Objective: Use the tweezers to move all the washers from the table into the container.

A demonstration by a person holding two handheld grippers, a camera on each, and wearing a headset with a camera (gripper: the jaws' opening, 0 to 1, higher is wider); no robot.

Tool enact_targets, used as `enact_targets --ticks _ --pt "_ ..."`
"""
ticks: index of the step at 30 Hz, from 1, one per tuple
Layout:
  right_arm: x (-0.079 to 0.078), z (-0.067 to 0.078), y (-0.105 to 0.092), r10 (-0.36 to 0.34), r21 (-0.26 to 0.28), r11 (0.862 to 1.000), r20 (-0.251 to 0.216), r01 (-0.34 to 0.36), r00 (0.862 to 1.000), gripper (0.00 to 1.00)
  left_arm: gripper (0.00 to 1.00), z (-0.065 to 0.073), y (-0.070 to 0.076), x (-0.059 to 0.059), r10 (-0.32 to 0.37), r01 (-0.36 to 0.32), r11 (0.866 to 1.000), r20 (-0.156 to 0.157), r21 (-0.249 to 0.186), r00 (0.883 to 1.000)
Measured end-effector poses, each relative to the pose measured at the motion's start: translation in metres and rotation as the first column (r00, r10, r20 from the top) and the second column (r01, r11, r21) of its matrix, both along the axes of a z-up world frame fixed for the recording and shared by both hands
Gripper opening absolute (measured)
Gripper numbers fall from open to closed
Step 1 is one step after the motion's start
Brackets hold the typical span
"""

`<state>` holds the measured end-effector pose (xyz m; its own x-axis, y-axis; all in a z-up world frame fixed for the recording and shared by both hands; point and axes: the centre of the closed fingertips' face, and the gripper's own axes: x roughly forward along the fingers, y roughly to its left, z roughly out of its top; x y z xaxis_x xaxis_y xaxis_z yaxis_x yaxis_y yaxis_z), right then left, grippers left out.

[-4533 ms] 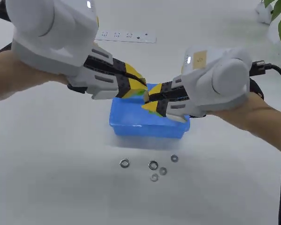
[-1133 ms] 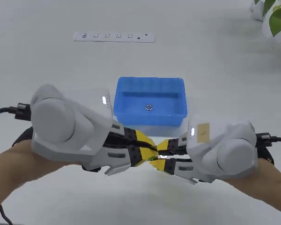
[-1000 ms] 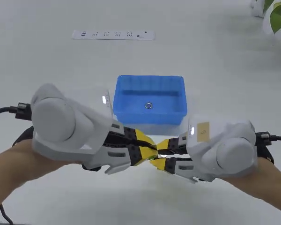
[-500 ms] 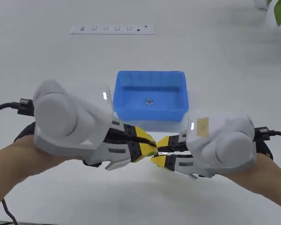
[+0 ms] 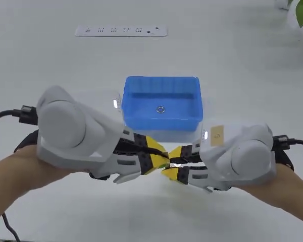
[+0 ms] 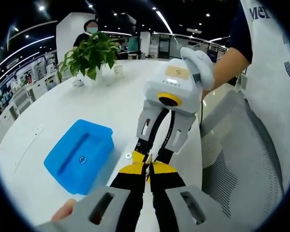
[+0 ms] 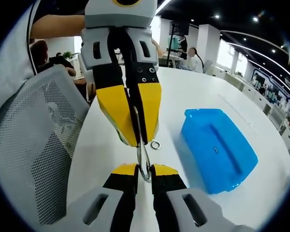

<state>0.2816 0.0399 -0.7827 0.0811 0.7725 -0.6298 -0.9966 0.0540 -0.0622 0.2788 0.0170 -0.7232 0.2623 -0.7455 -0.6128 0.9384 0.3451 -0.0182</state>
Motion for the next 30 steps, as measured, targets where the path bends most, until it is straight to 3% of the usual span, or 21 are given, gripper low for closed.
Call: enact_targets --ticks 10,21,24,30 --pt "0.000 0.001 -0.002 0.009 -0.004 1.000 -0.001 -0.009 1.000 0.12 0.07 -0.001 -0.001 0.000 0.000 0.000 1.000 -0.013 -0.006 1.000" --pt "0.003 0.003 0.000 0.046 0.001 0.999 -0.040 -0.046 0.998 0.11 0.07 -0.005 -0.002 0.007 -0.020 0.021 0.999 -0.038 0.033 0.999" --pt "0.002 0.003 0.001 0.050 -0.003 0.999 -0.038 -0.050 0.998 0.10 0.08 -0.010 -0.001 0.007 -0.030 0.033 0.998 -0.042 0.061 0.999" --pt "0.002 0.003 0.000 0.042 0.017 0.999 -0.040 -0.041 0.998 0.10 0.08 -0.009 -0.001 0.005 -0.032 0.034 0.998 -0.040 0.057 0.999"
